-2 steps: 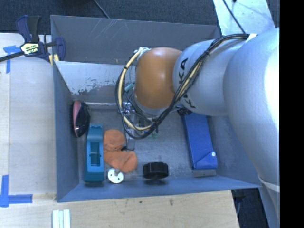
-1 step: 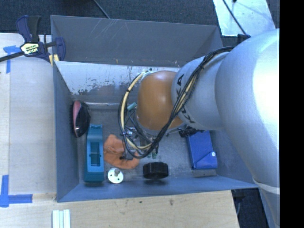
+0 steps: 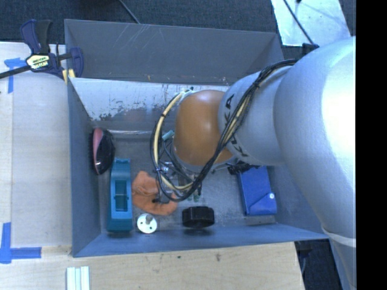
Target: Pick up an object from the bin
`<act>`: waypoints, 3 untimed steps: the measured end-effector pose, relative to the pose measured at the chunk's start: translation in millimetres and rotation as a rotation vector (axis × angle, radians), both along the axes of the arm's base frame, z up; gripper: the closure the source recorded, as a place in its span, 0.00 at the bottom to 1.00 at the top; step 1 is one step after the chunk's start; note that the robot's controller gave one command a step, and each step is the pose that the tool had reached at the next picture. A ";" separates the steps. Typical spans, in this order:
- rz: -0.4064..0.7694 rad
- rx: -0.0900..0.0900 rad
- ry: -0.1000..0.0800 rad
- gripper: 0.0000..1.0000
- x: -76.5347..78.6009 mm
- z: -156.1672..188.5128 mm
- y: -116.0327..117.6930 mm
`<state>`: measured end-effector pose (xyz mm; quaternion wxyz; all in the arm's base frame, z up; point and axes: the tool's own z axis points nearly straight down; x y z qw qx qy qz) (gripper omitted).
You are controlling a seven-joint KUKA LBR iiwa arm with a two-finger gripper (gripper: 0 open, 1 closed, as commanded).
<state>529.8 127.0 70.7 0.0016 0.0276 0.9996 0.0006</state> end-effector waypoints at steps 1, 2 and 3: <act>-0.006 -0.004 0.010 1.00 4.9 38.3 15.3; 0.024 0.003 -0.007 1.00 23.6 67.6 15.2; 0.022 0.000 -0.007 1.00 51.3 21.2 7.6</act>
Offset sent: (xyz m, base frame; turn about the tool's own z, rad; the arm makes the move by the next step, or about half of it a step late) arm 0.0318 -0.0010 0.0628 -0.0362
